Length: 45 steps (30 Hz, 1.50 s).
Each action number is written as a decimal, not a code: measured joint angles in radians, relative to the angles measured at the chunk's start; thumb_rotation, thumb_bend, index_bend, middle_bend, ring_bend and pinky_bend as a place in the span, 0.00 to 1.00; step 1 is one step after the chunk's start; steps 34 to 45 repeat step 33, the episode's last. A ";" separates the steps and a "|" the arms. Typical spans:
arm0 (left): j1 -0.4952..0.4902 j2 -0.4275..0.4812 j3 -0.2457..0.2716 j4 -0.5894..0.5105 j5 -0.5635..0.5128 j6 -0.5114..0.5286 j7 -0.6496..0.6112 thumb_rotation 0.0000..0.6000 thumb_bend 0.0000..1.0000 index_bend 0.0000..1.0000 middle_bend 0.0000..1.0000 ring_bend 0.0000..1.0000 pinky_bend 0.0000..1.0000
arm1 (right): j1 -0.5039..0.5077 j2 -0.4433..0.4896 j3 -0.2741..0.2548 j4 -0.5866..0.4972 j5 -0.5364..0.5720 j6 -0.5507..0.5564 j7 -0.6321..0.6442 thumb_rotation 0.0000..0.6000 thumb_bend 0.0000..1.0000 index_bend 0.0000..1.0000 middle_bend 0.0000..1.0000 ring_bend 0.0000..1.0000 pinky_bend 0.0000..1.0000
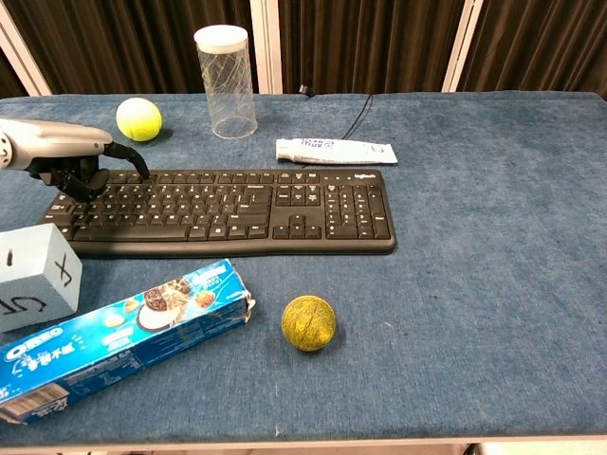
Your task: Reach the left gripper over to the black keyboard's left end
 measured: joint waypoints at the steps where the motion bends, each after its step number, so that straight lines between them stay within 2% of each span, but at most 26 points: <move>1: -0.001 0.002 0.001 -0.002 -0.001 0.003 0.000 1.00 0.82 0.20 0.96 0.96 0.90 | 0.000 0.000 0.000 0.001 0.000 0.000 0.001 1.00 0.14 0.00 0.00 0.00 0.00; 7: 0.019 0.026 -0.017 -0.035 0.038 0.081 -0.031 1.00 0.76 0.20 0.93 0.93 0.90 | -0.005 0.004 0.001 0.003 0.001 0.008 0.008 1.00 0.15 0.00 0.00 0.00 0.00; 10: 0.051 0.052 -0.032 -0.064 0.091 0.169 -0.066 1.00 0.63 0.20 0.84 0.84 0.88 | -0.007 0.007 0.002 0.005 0.001 0.012 0.013 1.00 0.14 0.00 0.00 0.00 0.00; 12: 0.084 0.072 -0.040 -0.086 0.135 0.249 -0.090 1.00 0.49 0.20 0.76 0.74 0.82 | -0.009 0.008 0.003 0.009 0.001 0.014 0.020 1.00 0.15 0.00 0.00 0.00 0.00; 13: 0.100 0.082 -0.043 -0.097 0.155 0.287 -0.101 1.00 0.43 0.20 0.72 0.71 0.78 | -0.010 0.007 0.003 0.012 0.001 0.015 0.024 1.00 0.15 0.00 0.00 0.00 0.00; 15: 0.147 0.108 -0.045 -0.125 0.202 0.380 -0.128 1.00 0.32 0.20 0.61 0.59 0.63 | -0.011 0.006 0.002 0.017 0.000 0.017 0.032 1.00 0.15 0.00 0.00 0.00 0.00; 16: 0.171 0.121 -0.045 -0.138 0.222 0.420 -0.140 1.00 0.27 0.20 0.55 0.52 0.54 | -0.012 0.005 0.002 0.022 0.000 0.018 0.039 1.00 0.14 0.00 0.00 0.00 0.00; 17: 0.207 0.140 -0.042 -0.156 0.248 0.472 -0.157 1.00 0.22 0.20 0.45 0.42 0.39 | -0.013 0.004 0.002 0.026 -0.001 0.019 0.045 1.00 0.14 0.00 0.00 0.00 0.00; 18: 0.236 0.155 -0.038 -0.168 0.266 0.508 -0.170 1.00 0.19 0.19 0.37 0.33 0.26 | -0.014 0.003 0.002 0.031 -0.001 0.020 0.051 1.00 0.14 0.00 0.00 0.00 0.00; 20: 0.305 0.186 -0.024 -0.193 0.308 0.582 -0.201 1.00 0.16 0.18 0.28 0.22 0.10 | -0.015 -0.001 0.001 0.042 -0.005 0.021 0.068 1.00 0.10 0.00 0.00 0.00 0.00; 21: 0.334 0.197 -0.016 -0.200 0.325 0.611 -0.213 1.00 0.15 0.17 0.24 0.18 0.05 | -0.015 -0.002 0.001 0.047 -0.007 0.022 0.075 1.00 0.09 0.00 0.00 0.00 0.00; 26: 0.484 0.227 0.036 -0.215 0.415 0.771 -0.263 1.00 0.12 0.16 0.20 0.12 0.02 | -0.015 -0.006 0.000 0.060 -0.034 0.041 0.093 1.00 0.06 0.00 0.00 0.00 0.00; 33: 0.654 0.223 0.127 -0.202 0.551 0.931 -0.300 1.00 0.12 0.16 0.20 0.11 0.01 | -0.009 -0.011 -0.001 0.044 -0.050 0.045 0.062 1.00 0.06 0.00 0.00 0.00 0.00; 45: 0.654 0.223 0.127 -0.202 0.551 0.931 -0.300 1.00 0.12 0.16 0.20 0.11 0.01 | -0.009 -0.011 -0.001 0.044 -0.050 0.045 0.062 1.00 0.06 0.00 0.00 0.00 0.00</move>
